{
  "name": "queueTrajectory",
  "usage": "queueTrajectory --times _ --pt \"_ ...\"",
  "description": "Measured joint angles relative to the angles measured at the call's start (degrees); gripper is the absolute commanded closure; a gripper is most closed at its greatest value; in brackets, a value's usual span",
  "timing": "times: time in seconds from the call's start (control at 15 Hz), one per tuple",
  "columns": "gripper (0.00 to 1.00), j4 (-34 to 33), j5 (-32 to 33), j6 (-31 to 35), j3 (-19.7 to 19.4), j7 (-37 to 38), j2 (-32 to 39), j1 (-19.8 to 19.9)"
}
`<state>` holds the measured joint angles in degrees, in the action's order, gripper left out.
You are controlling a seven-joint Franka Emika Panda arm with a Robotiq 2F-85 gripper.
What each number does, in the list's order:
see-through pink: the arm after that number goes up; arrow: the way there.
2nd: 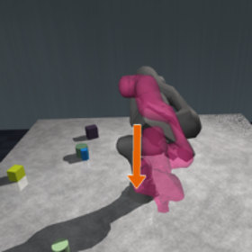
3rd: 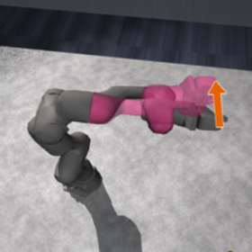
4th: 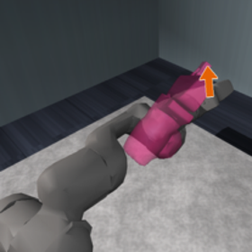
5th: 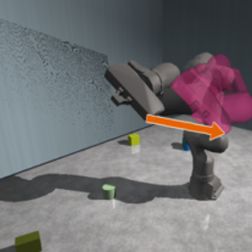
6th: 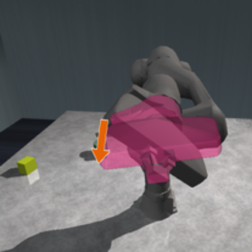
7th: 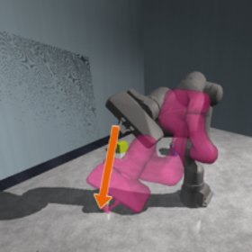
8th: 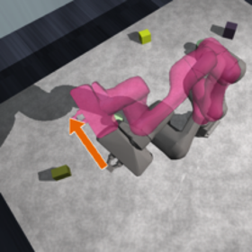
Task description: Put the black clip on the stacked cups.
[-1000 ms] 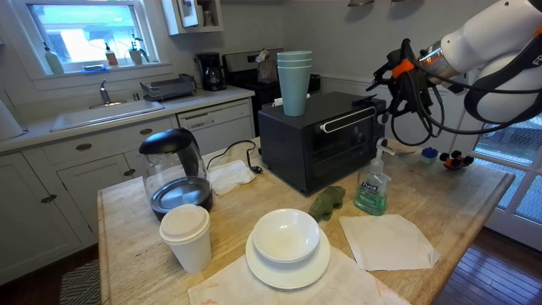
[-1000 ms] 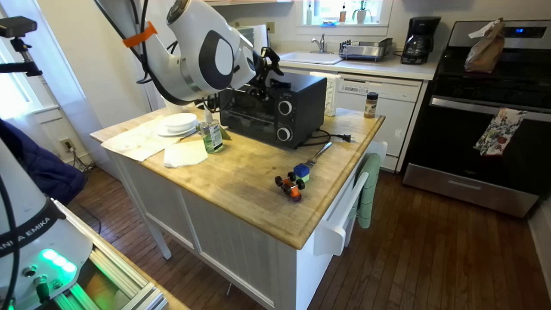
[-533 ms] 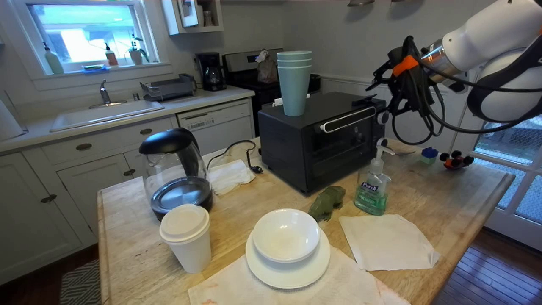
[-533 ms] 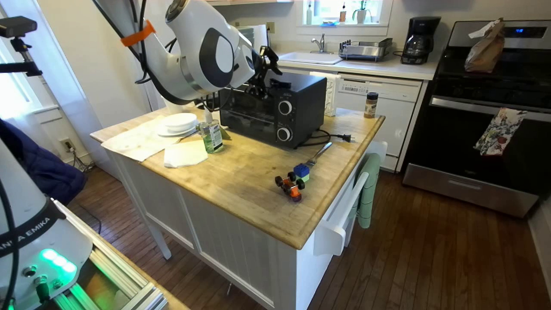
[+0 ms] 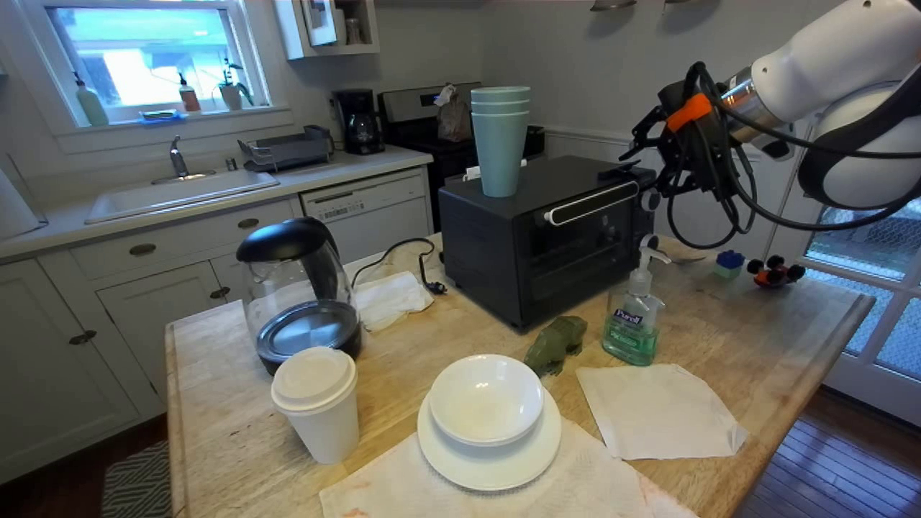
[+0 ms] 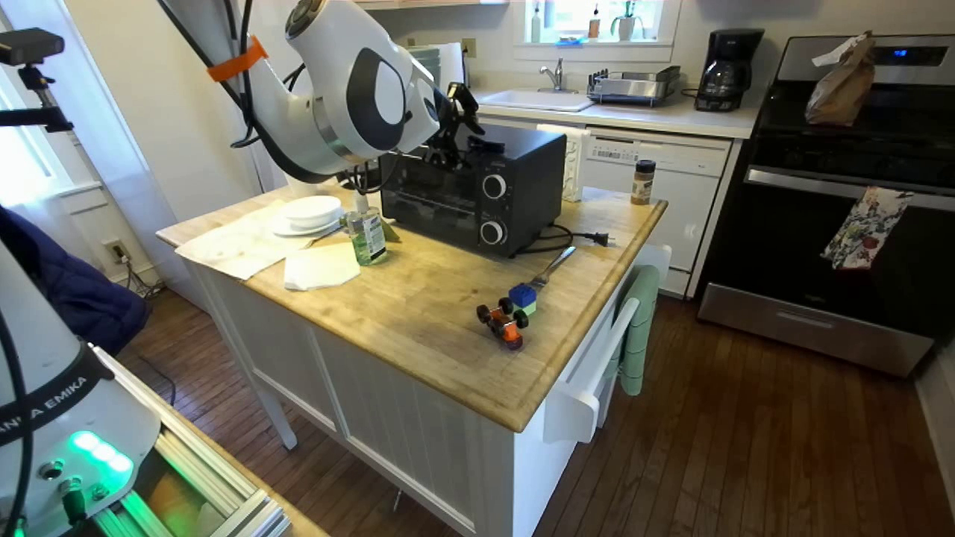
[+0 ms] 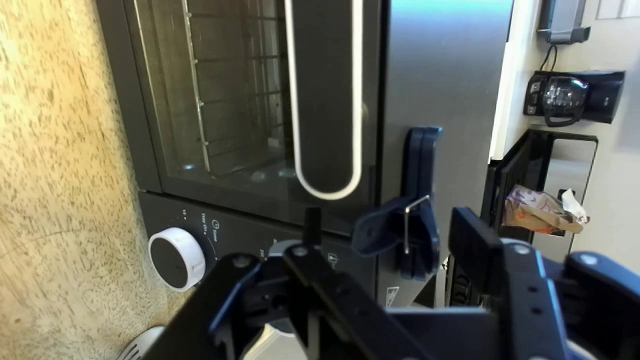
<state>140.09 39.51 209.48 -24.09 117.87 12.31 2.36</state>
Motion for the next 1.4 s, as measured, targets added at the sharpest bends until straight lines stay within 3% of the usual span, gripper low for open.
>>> queueTrajectory --times 0.87,1.4 --pt "0.45 -0.04 0.26 0.02 0.04 1.17 0.00 0.01" --pt "0.56 -0.17 0.36 0.05 0.10 2.25 -0.02 0.01"
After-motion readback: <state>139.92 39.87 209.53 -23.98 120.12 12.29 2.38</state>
